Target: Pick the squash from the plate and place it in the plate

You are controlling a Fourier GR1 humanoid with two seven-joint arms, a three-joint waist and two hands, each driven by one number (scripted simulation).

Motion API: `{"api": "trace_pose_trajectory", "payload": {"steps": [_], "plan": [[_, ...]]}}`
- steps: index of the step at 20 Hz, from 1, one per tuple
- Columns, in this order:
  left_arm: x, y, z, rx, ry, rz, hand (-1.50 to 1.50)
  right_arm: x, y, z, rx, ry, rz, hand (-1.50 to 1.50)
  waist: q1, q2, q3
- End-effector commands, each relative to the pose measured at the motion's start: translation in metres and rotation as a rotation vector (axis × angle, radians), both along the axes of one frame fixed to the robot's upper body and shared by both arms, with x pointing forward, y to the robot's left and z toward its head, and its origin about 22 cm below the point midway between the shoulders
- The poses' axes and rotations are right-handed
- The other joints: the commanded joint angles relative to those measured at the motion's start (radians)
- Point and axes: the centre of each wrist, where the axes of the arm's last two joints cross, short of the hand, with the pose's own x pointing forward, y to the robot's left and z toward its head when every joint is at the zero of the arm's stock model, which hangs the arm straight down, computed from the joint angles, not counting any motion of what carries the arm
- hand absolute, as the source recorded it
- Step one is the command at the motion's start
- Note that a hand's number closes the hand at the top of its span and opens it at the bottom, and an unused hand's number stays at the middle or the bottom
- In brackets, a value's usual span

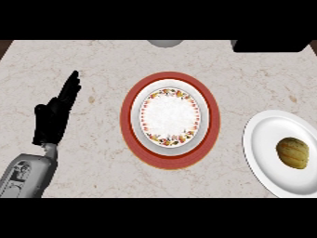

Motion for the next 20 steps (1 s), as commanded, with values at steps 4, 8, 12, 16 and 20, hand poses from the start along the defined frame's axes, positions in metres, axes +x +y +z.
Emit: {"api": "trace_pose_trajectory", "payload": {"steps": [4, 8, 12, 16, 20], "plan": [[-0.009, 0.029, 0.010, 0.015, -0.006, -0.015, 0.00, 0.024, -0.018, -0.007, 0.027, 0.056, 0.070, -1.50, 0.007, 0.000, 0.000], [-0.004, 0.020, 0.014, 0.008, -0.004, -0.001, 0.00, 0.047, 0.011, -0.022, 0.016, 0.118, 0.128, -1.50, 0.010, 0.001, 0.000], [0.003, 0.000, 0.011, 0.003, 0.012, 0.000, 0.00, 0.067, 0.026, -0.061, 0.042, 0.098, 0.159, -1.50, 0.006, 0.001, 0.001], [0.006, 0.009, 0.002, -0.001, -0.011, -0.004, 0.00, 0.040, 0.008, -0.062, 0.062, 0.109, 0.176, -1.50, -0.001, 0.000, 0.000], [0.010, 0.023, 0.011, 0.008, -0.002, 0.000, 0.00, 0.060, 0.023, -0.092, 0.065, 0.153, 0.176, -1.50, 0.003, 0.001, 0.000]]}}
